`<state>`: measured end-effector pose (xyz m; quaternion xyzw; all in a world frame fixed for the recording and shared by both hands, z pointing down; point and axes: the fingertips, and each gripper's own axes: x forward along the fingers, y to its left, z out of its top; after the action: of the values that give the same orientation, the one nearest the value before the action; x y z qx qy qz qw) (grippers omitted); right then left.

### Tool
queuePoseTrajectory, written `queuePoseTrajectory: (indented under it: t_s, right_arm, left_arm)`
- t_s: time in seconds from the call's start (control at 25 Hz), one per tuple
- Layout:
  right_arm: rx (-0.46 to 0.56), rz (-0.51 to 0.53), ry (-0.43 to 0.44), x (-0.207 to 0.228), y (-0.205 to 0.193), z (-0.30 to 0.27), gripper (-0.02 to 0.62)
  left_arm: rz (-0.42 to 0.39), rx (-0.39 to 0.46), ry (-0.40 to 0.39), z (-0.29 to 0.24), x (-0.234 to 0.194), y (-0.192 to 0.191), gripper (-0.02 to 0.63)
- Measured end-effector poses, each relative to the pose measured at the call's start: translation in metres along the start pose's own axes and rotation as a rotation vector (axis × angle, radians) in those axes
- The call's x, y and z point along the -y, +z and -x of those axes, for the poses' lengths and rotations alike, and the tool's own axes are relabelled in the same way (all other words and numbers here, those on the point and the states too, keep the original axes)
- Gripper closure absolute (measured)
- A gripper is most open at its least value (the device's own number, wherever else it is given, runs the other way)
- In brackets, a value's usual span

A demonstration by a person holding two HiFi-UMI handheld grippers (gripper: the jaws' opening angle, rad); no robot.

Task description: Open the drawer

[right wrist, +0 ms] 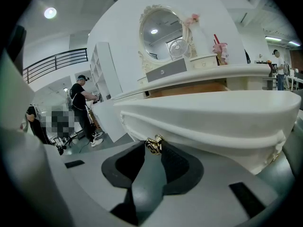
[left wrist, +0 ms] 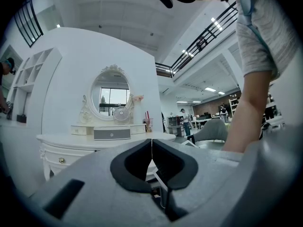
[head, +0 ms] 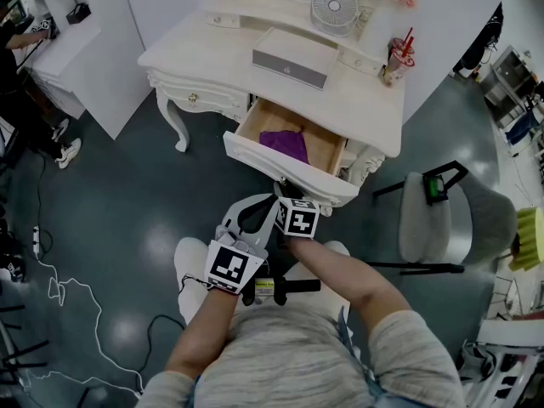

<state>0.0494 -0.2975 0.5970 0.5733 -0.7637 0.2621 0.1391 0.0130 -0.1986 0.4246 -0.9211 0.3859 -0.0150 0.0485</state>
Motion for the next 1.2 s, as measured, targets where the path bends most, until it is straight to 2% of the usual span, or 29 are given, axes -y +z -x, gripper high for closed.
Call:
queuePoseTrajectory:
  t_s: [0.68, 1.2]
  right_arm:
    - [-0.005, 0.023, 0.026, -0.017, -0.018, 0.019, 0.497]
    - [-0.002, 0.023, 0.036, -0.018, -0.018, 0.02, 0.499]
  left_arm:
    - [-0.004, -0.008, 0.024, 0.017, 0.013, -0.001, 0.591]
    - [-0.015, -0.025, 0.027, 0.014, 0.013, -0.003, 0.591]
